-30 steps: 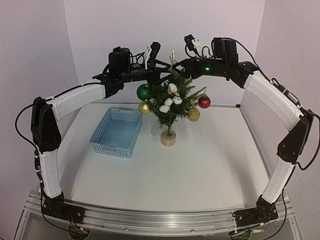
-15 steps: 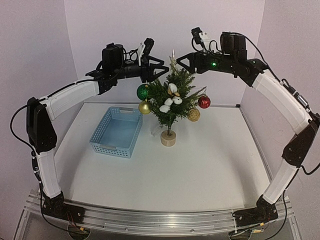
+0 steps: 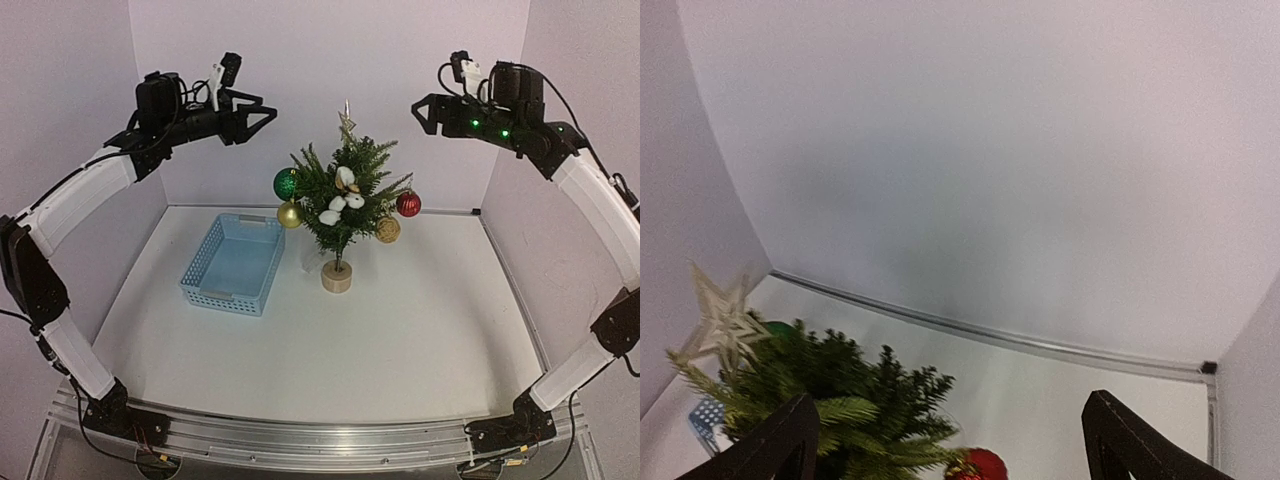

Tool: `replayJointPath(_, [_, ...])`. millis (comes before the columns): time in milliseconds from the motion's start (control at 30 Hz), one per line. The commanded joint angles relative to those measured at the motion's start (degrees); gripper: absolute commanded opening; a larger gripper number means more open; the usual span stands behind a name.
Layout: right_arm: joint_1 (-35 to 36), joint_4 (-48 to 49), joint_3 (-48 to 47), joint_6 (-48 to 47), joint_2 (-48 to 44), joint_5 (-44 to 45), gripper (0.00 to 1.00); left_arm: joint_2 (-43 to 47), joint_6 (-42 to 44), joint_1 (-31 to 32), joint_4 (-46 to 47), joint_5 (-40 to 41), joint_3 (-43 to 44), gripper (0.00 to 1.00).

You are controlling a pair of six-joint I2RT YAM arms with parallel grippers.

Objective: Decorate the small christmas tree

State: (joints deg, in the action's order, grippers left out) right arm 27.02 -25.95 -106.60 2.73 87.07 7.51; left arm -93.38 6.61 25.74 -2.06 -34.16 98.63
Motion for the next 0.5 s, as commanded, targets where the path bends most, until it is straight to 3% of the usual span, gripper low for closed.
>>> replayJointPath(0, [-4.21,-6.36,5.29,6.42,-5.54,9.17,0.91,8.92,-0.13,-5.3,-3.92,7.7,-6.86,0.66])
replayJointPath(300, [-16.89,-9.45,31.88,14.67,-16.18,7.0,0.91,26.08,-6.08,-18.71,-3.21,14.16,-34.42,0.87])
replayJointPath(467, [-17.89,-4.53,47.54,16.85,-21.39,9.11,0.91,32.88,-8.38,-24.39,-1.41,16.45,-49.37,0.93])
